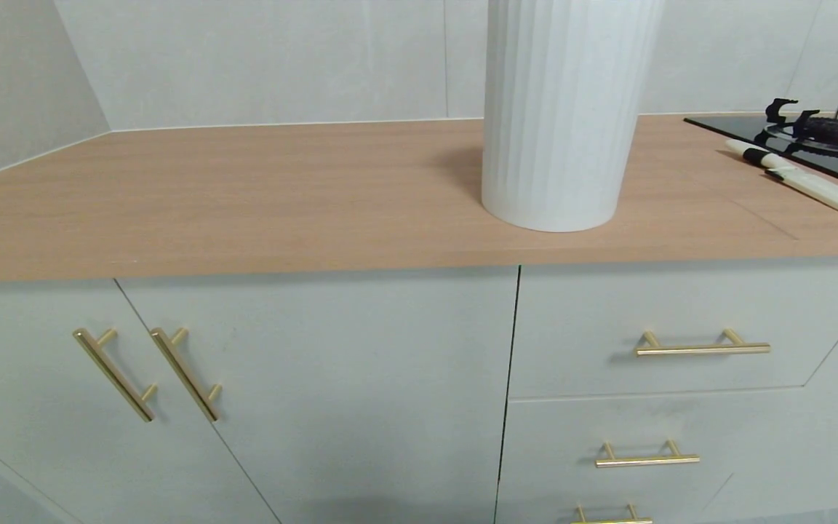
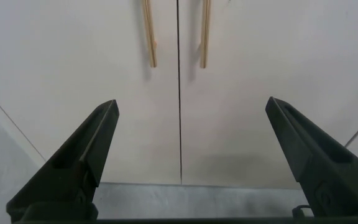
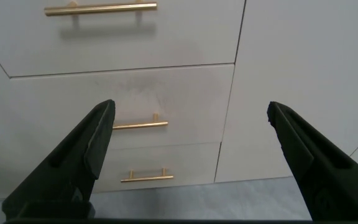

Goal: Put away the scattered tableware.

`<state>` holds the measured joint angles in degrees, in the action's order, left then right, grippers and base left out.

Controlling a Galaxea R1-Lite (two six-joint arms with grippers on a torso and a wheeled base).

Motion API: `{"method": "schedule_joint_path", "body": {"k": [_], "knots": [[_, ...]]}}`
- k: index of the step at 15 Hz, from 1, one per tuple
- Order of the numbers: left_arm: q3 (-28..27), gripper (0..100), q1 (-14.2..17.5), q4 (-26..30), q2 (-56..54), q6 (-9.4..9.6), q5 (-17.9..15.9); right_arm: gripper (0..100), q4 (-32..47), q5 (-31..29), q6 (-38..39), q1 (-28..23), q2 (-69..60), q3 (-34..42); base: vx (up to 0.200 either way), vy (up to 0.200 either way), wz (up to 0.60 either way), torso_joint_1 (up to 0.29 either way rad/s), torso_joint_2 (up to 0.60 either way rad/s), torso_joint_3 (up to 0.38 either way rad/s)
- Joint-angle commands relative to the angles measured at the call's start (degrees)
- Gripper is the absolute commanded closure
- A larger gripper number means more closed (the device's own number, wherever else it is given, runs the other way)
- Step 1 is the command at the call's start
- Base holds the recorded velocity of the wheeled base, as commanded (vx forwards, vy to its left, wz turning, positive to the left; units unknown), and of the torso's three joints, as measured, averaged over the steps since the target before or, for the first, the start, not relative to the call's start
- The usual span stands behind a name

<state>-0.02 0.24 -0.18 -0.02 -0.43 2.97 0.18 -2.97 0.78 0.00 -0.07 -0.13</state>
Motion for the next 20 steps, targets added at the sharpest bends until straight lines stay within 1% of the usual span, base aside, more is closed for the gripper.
{"method": "schedule_joint_path", "body": {"k": [1,2,15,20], "knots": [[0.02,0,-0.07,0.01,0.02,-0.01,0.01,0,-0.01,-0.01,0.01,0.0,0.07,-0.04,0.0,0.0,0.0,0.0,0.0,0.0],[0.02,0,-0.07,0.01,0.02,-0.01,0.01,0,-0.01,-0.01,0.01,0.0,0.07,-0.04,0.0,0.0,0.0,0.0,0.0,0.0],[0.02,0,0.02,0.01,0.02,-0.01,0.01,0,-0.01,-0.01,0.1,0.0,0.07,0.05,0.0,-0.2,0.0,0.004,0.0,0.001],[0.02,0,-0.07,0.01,0.02,-0.1,0.01,0,-0.01,-0.01,0.01,0.0,0.07,-0.04,0.0,0.0,0.0,0.0,0.0,0.0]]}}
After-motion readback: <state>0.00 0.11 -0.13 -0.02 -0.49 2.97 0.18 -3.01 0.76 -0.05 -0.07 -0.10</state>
